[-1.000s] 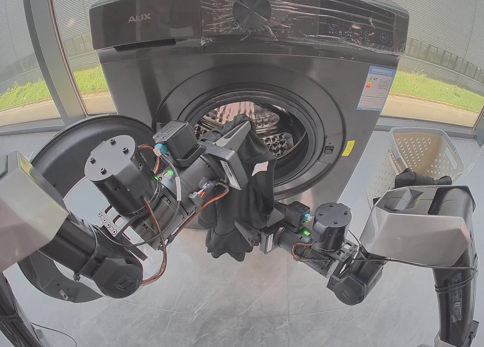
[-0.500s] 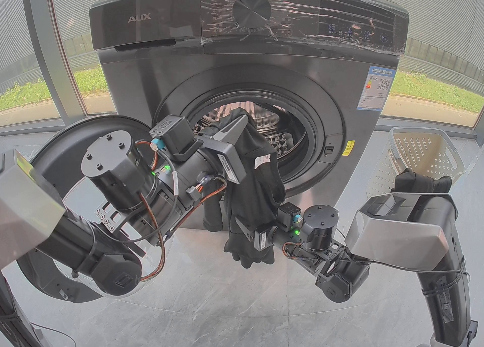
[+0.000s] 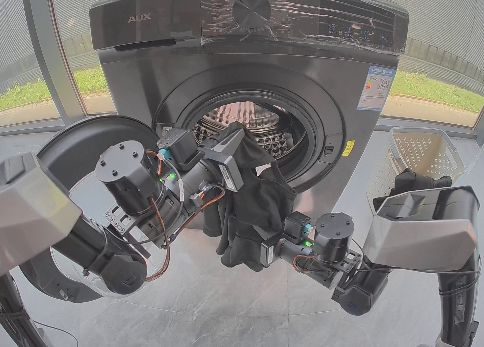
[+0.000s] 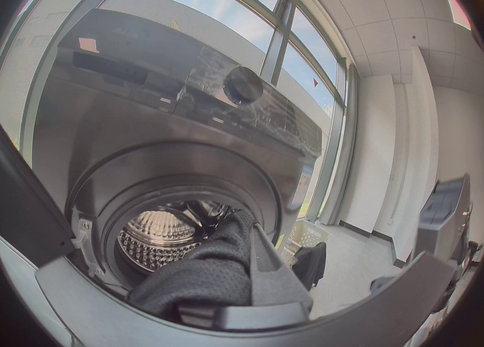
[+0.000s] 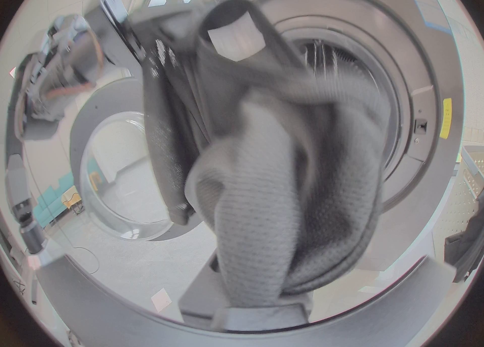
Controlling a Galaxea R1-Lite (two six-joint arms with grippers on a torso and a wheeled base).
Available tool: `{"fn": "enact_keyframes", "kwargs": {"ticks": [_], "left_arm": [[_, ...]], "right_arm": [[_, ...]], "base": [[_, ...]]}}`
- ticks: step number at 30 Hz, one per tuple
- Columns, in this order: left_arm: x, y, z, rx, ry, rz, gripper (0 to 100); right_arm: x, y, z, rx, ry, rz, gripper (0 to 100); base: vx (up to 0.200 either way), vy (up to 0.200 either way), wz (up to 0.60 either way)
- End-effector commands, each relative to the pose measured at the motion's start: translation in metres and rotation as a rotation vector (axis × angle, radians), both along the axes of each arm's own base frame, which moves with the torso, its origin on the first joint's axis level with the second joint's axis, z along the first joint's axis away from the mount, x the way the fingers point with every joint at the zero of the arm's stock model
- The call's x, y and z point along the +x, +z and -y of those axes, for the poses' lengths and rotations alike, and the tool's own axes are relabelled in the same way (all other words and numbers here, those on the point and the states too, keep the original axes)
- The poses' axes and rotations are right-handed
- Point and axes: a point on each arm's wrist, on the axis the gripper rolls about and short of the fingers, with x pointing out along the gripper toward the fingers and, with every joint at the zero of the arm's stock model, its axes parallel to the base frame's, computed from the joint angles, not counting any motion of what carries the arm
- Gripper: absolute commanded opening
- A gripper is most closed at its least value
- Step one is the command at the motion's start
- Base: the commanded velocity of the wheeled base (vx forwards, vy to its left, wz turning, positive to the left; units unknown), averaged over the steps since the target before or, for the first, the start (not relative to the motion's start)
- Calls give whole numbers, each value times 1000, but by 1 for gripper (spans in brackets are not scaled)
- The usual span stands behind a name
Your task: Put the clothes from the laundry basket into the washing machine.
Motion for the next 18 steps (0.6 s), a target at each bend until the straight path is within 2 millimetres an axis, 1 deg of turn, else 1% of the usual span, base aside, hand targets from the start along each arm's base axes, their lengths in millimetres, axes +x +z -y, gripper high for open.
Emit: {"fn": "enact_keyframes", "kwargs": {"ticks": [1,2,6,8,13,18], "left_arm": [[19,-36,-7,75,52,-82,0],[25,-50,-7,100,62,-108,0],[30,-70,-8,132,73,-147,0],[30,-76,-7,137,70,-153,0],[27,-84,-4,160,61,-163,0],[19,-92,-9,189,62,-188,0]], "right_arm": [[-34,40,17,27,32,23,0],[-41,47,22,30,35,26,0],[-46,61,27,50,34,49,0],[-46,64,29,57,30,57,0],[-43,64,30,59,21,60,0],[-38,68,28,74,12,77,0]], "base": [[0,0,0],[0,0,0],[0,0,0],[0,0,0],[0,0,0],[0,0,0]]}}
